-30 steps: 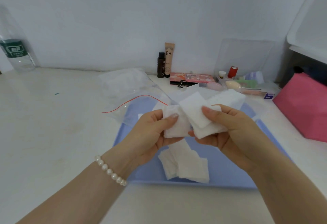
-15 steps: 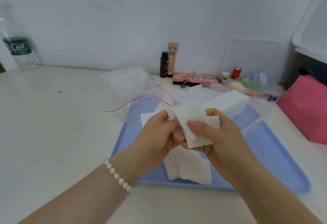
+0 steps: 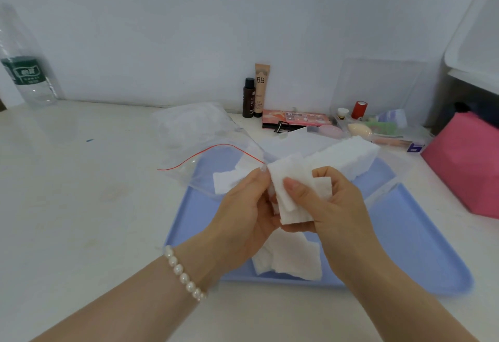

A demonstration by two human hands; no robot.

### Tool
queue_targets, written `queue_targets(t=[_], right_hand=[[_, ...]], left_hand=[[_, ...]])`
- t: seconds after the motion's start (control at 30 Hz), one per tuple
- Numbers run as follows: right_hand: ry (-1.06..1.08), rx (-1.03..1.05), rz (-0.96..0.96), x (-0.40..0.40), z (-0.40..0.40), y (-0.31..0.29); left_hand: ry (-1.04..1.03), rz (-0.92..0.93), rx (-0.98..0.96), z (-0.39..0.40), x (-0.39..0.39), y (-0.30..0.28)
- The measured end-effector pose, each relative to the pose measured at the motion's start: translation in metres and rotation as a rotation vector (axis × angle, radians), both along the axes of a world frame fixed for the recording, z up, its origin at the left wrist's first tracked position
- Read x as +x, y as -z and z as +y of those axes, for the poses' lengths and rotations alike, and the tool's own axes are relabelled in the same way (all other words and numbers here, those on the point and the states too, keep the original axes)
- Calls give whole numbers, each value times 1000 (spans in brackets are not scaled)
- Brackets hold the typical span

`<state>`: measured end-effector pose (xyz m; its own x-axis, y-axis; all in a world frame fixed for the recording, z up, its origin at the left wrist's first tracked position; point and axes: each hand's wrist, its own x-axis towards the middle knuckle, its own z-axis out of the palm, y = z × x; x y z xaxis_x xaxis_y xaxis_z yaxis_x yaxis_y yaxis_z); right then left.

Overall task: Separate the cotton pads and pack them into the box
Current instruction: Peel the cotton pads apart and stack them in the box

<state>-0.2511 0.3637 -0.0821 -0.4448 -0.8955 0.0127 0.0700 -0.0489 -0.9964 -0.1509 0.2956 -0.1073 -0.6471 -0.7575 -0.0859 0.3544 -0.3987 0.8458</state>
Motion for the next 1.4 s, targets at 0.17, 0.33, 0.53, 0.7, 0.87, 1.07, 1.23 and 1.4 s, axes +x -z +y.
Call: queue_targets(t=[0.17, 0.33, 0.53, 0.7, 0.87, 1.07, 1.23, 1.4], right_hand=[[14, 25, 18, 0, -1, 1], [-19, 29, -6, 0, -1, 0], [-77, 23, -184, 0, -1, -2], [-152, 53, -319, -5, 0, -4], [-267, 29, -369, -11, -1, -7], [-290, 73, -164, -19, -4, -2], [-229, 96, -51, -24, -7, 0], [46, 58, 165, -32, -7, -1]], left_hand=[[41, 14, -25, 1, 0, 0], [-33, 18, -40, 0, 0, 4], [-41, 68, 17, -3, 3, -1], [-60, 57, 12, -3, 4, -2], [-109, 5, -21, -4, 3, -2], [-152, -56, -34, -6, 3, 0], [-161, -22, -6, -5, 2, 0], [-182, 52, 45, -8, 2, -3]])
